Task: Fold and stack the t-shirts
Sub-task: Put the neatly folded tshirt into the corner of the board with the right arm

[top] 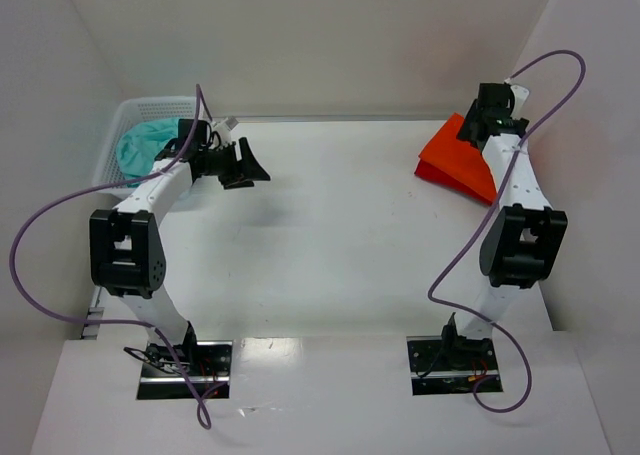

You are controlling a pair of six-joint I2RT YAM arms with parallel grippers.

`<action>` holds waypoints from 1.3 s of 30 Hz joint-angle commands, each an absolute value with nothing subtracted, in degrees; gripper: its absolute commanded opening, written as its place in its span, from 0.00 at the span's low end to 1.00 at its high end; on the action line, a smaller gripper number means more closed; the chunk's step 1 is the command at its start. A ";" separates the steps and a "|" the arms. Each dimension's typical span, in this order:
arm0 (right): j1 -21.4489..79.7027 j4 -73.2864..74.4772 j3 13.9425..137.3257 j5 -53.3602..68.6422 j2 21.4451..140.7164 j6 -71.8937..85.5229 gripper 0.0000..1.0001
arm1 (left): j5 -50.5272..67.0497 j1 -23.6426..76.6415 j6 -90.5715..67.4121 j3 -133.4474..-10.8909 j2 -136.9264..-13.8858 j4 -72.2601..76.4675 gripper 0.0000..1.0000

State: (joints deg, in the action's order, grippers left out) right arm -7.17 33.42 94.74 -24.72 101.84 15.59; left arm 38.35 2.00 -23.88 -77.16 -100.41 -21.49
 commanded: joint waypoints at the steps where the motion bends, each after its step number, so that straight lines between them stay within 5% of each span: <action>1: -8.26 27.86 91.06 -25.84 102.67 16.70 0.82 | 38.56 1.67 -22.32 -77.34 -95.36 -20.74 0.74; 3: -9.92 27.20 90.00 -25.84 103.69 16.70 0.67 | 38.25 1.67 -22.85 -76.42 -94.55 -20.74 0.74; 4: -10.54 26.46 88.89 -25.84 104.75 16.70 0.46 | 37.19 1.67 -22.96 -75.94 -94.14 -20.74 0.74; 5: -10.68 25.50 88.22 -25.84 105.37 16.70 0.41 | 36.57 1.67 -23.37 -75.94 -94.02 -20.74 0.74; 11: -11.78 26.57 88.92 -27.83 112.95 17.23 0.30 | 34.71 1.67 -23.38 -76.05 -93.08 -21.41 0.73; 18: -11.78 28.86 90.88 -31.46 114.56 18.45 0.29 | 34.39 1.67 -22.33 -77.61 -94.22 -22.50 0.73; 21: -11.78 29.44 90.88 -28.18 110.98 18.46 0.36 | 35.00 1.67 -22.32 -78.13 -94.66 -22.50 0.73; 24: -11.78 29.44 90.88 -22.91 103.66 18.57 0.60 | 35.51 1.67 -22.32 -78.76 -94.66 -22.50 0.73; 25: -11.78 29.44 90.88 -21.49 99.74 19.15 0.76 | 35.51 1.67 -22.32 -79.27 -94.58 -22.50 0.74; 29: -11.78 30.15 90.88 -13.92 90.81 20.56 1.00 | 36.04 1.67 -22.25 -80.42 -92.22 -22.50 0.75; 39: -10.63 25.65 75.21 -2.29 65.92 29.17 1.00 | 15.70 5.71 -19.10 -78.23 -77.79 -25.84 0.82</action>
